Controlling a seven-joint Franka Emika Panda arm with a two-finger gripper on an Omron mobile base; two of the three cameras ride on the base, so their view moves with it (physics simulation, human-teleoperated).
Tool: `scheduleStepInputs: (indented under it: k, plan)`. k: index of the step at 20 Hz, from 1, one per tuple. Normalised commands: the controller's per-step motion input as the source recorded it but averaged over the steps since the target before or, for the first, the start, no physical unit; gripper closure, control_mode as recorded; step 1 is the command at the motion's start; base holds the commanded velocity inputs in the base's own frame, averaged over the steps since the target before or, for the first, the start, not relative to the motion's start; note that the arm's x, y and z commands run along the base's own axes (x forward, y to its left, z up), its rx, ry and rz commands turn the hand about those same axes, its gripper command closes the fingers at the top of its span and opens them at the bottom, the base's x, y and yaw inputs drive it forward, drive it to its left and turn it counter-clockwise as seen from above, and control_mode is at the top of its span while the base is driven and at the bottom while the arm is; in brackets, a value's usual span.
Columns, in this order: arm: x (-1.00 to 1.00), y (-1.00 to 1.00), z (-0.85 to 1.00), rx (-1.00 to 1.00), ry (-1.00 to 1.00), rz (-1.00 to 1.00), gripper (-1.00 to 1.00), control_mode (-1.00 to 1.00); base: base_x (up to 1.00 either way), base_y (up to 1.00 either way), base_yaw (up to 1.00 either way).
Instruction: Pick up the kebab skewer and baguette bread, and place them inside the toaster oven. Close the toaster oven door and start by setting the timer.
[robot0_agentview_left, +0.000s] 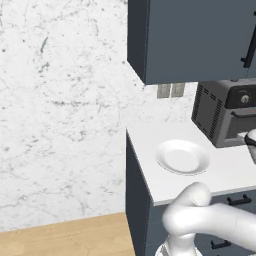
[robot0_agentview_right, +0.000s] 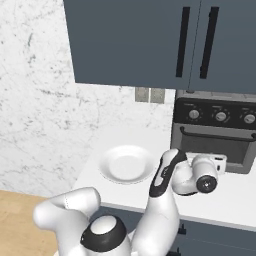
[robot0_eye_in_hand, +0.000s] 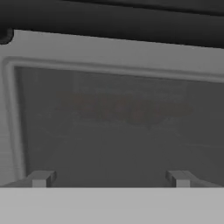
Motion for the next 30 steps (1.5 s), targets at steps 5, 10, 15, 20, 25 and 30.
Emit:
scheduleStepInputs:
  k: [5,10,15,20,25,30]
  plan:
    - [-0.46,-0.03,0.56,0.00,0.00,0.00,-1.00,-1.00,0.00,0.00,0.00]
    - [-0.32,0.12,0.61,0.00,-0.02,0.00,-1.00,-1.00,0.00,0.00,0.00]
    - [-0.36,0.19,0.26,0.00,-0.05,0.00,-1.00,-1.00,0.00,0.00,0.00]
    - [-0.31,0.04,0.13,0.01,-0.13,0.00,-1.00,-1.00,0.00,0.00,0.00]
    - [-0.26,0.02,0.27,0.00,-0.15,0.00,-1.00,-1.00,0.00,0.00,0.00]
    - [-0.16,0.31,0.26,0.00,-0.11,0.00,-1.00,-1.00,0.00,0.00,0.00]
